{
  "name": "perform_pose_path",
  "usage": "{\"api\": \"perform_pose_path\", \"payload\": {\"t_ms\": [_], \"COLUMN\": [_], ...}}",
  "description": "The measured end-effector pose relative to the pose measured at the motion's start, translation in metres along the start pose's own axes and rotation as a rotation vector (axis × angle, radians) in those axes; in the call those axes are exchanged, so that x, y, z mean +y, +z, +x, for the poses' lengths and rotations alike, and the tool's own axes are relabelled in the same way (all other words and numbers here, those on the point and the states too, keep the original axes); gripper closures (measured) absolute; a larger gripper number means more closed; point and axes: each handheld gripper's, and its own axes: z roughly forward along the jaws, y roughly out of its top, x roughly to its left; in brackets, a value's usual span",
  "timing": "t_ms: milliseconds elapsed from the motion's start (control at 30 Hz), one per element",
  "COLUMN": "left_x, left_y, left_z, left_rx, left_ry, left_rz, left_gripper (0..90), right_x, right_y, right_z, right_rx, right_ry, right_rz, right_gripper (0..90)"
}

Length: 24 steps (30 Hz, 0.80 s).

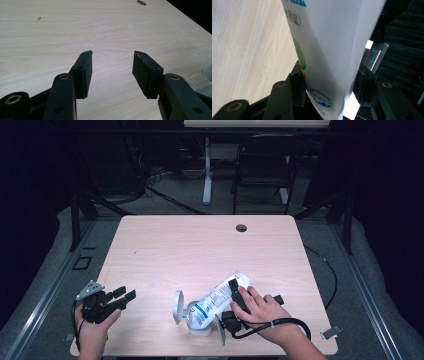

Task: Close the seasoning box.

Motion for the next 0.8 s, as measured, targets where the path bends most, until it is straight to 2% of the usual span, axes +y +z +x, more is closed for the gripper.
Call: {"api": "perform_pose_path", "payload": {"t_ms": [100, 333, 367, 800], "left_x": [-0.0001, 0.0000, 0.0000, -0.0001], "left_y": [0.0003, 0.0000, 0.0000, 0.0001], "left_z": [0.0000, 0.0003, 0.0003, 0.0008], "left_rx": [0.001, 0.000, 0.000, 0.001], "left_ry": [0.000, 0.001, 0.001, 0.002], "left_rz": [-0.003, 0.000, 0.001, 0.004], "left_gripper": [50.8, 50.7, 50.8, 50.8], "right_x": [-0.0008, -0.0006, -0.0001, -0.0006], "right_y": [0.0012, 0.0006, -0.0003, 0.0002], "right_z": [0.0009, 0.0002, -0.0007, -0.0003], "right_rx": [0.000, -0.002, -0.004, -0.005], "right_ry": [0.014, 0.006, -0.006, 0.001], "right_rz": [-0.019, -0.013, 0.000, -0.013], "right_gripper": [52.3, 52.5, 52.5, 52.9]}}
